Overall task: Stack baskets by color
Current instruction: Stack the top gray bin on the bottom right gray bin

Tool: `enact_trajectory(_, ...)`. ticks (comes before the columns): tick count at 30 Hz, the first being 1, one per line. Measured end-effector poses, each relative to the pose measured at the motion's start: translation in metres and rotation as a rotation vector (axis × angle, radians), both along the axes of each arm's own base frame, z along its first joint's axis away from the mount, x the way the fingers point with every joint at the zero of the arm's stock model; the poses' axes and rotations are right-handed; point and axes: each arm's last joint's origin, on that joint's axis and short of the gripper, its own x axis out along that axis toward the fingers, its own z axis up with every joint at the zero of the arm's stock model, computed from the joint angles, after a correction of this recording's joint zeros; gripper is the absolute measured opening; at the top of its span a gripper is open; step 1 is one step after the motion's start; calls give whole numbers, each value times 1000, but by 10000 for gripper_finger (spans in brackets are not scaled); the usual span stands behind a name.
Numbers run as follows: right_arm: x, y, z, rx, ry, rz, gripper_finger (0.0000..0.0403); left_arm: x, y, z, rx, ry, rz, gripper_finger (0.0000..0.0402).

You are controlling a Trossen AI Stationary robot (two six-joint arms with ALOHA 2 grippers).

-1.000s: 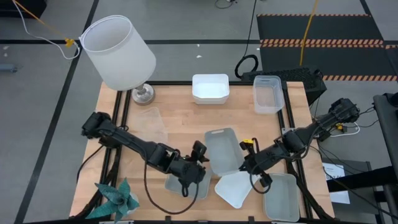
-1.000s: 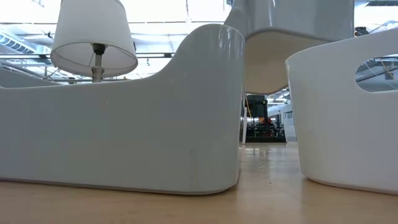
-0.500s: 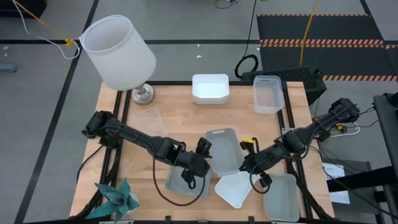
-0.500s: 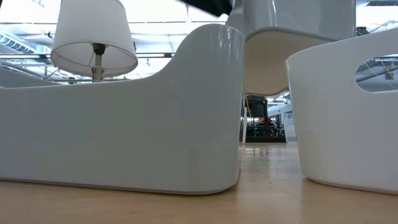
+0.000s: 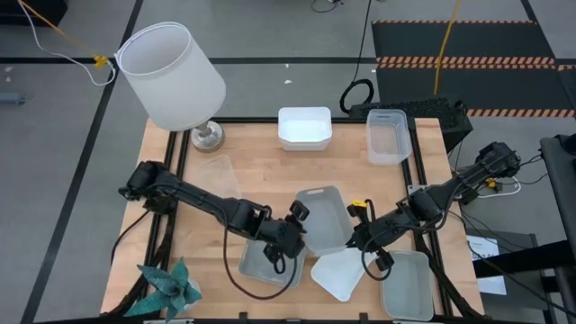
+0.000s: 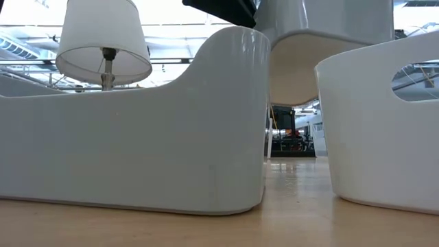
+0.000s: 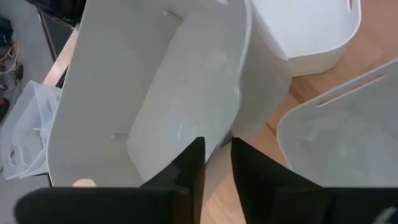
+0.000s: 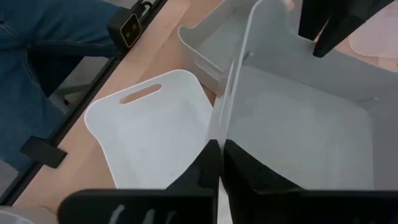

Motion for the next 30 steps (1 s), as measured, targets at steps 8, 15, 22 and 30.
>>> enact_trajectory(8, 0, 0, 0, 1, 1, 3, 2, 0, -1, 0, 17, 13, -75, 10)
enact_trajectory(15, 3, 2, 4, 30, -43, -10, 28, 0, -2, 0, 20, 6, -80, 7)
enact_trajectory(22, 5, 2, 5, 146, -17, -133, 112, 2, -2, 2, 25, -23, -79, 3)
enact_trajectory(30, 15, 0, 21, 318, -101, -259, 192, 0, -7, 2, 51, -19, -119, 1)
